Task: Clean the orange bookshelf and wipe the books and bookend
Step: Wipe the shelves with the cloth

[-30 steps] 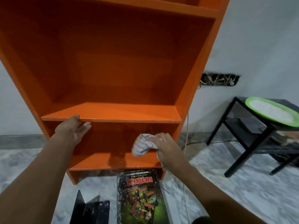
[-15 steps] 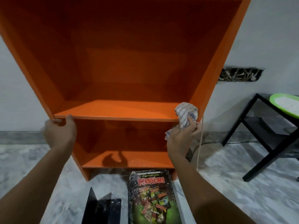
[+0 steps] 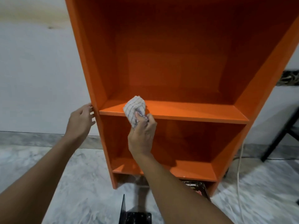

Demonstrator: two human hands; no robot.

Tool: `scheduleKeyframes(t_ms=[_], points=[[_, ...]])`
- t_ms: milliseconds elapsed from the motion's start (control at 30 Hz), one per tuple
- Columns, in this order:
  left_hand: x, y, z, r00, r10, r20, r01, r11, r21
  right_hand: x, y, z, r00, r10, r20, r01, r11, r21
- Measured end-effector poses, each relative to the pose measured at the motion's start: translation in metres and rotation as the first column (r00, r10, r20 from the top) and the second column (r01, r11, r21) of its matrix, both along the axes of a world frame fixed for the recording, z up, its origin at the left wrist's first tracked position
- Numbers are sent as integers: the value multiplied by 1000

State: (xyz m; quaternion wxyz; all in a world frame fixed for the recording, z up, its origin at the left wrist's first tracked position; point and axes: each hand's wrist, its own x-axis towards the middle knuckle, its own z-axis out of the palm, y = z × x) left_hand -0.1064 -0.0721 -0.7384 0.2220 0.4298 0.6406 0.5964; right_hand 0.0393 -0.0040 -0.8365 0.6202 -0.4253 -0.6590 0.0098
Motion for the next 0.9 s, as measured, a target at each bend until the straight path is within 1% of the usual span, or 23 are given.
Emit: scheduleKeyframes(t_ms=[67, 133, 167, 233, 300, 367, 433, 533, 567, 600, 633, 700, 733, 767, 800, 867, 900], points=[[-5, 0, 0, 994, -42, 97, 46, 998, -34, -26, -6, 1, 991, 34, 128, -30, 999, -30], [-12, -3, 1, 982, -80, 172, 90, 995, -53, -47, -13, 4, 955, 88, 282, -83, 996, -32], [-15, -5, 1, 980, -93, 176, 104, 993, -55, -52, -15, 5, 924, 142, 354, -134, 990, -47], [-21, -7, 0, 988, -91, 121, 101, 992, -78, -53, -18, 3, 844, 278, 459, -249, 960, -125], [-25, -7, -1, 993, -75, 93, 83, 993, -88, -40, -20, -6, 762, 429, 485, -355, 903, -241], [-26, -5, -10, 995, -37, 91, 45, 995, -87, -21, -17, -19, 684, 566, 460, -431, 822, -372], [-22, -3, -25, 997, -8, 78, 14, 997, -78, 2, -11, -27, 651, 658, 378, -446, 735, -510], [-11, 1, -55, 1000, -2, 21, 4, 992, -128, 32, 6, -32, 671, 733, 108, -465, 530, -709], [-8, 3, -68, 1000, 1, 2, -1, 988, -154, 40, 14, -35, 692, 722, 3, -480, 464, -744], [-5, 6, -78, 1000, 2, -5, -3, 984, -176, 47, 24, -38, 722, 686, -85, -489, 420, -764], [-3, 9, -88, 1000, 0, -15, -3, 982, -191, 56, 35, -44, 764, 633, -120, -453, 395, -799], [-1, 15, -108, 999, 7, -44, -15, 981, -193, 67, 60, -55, 821, 571, -7, -287, 402, -869], [1, 17, -115, 997, 18, -71, -31, 983, -182, 70, 71, -61, 831, 553, 68, -197, 405, -893], [1, 20, -123, 994, 33, -105, -50, 985, -164, 70, 84, -69, 837, 541, 79, -176, 404, -898], [0, 23, -129, 987, 43, -155, -66, 986, -150, 68, 100, -77, 839, 536, 98, -184, 448, -875], [-3, 27, -138, 969, 40, -246, -76, 987, -140, 59, 128, -86, 832, 520, 193, -191, 594, -781], [-5, 28, -140, 961, 30, -274, -72, 987, -144, 54, 145, -92, 821, 523, 229, -187, 624, -759]])
